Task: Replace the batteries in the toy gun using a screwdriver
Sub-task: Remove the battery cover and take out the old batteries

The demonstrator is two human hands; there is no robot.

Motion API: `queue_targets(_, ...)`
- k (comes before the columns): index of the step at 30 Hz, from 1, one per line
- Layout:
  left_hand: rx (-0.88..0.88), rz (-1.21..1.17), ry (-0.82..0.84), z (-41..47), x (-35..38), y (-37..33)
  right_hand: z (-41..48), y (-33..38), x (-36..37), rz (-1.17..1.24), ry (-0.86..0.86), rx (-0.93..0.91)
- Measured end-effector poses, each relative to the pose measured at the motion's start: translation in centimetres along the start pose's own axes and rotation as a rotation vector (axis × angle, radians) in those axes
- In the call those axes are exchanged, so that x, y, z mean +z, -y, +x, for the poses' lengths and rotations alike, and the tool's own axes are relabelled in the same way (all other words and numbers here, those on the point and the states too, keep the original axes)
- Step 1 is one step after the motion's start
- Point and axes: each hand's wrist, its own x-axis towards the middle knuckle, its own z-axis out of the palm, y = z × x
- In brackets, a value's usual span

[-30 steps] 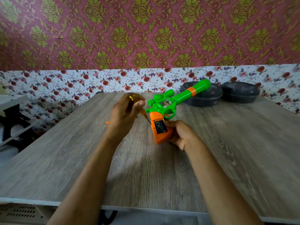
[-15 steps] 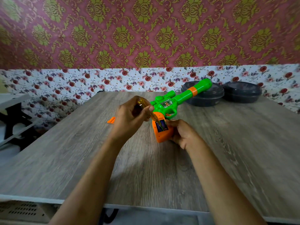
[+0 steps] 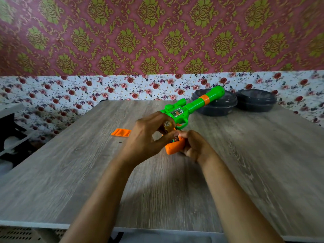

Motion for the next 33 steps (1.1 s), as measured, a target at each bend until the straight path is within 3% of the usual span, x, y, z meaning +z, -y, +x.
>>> queue_targets(5,0.132,0.117,0.048,-0.1,0.7,-0.1,0.6,-0.2,-0.4,0.031,0.012,-0.062)
queue_targets(8,0.138,0.148,-0.027,0.0,0.2,0.1,0.9,-0.3,-0.5,-0.007,-0.024,-0.036)
queue_targets(14,-0.107,-0.048,-0.193,0.0,-0.4,0.8,0.7,0.0,-0.5,-0.080,-0.058,0.026)
queue_targets(17,-0.185,-0.080,-0.247,-0.1,-0.2,1.5,0.8,-0.4,-0.6,-0.101,-0.030,-0.028)
queue_targets(27,-0.336,-0.079,-0.253,-0.4,1.5,2.3,0.6,-0.6,-0.6,-0.092,-0.008,-0.215)
queue_targets(33,-0.610,-0.282,-0.561,-0.3,0.8,3.3,-0.4,-0.3,0.2,-0.031,-0.025,-0.195)
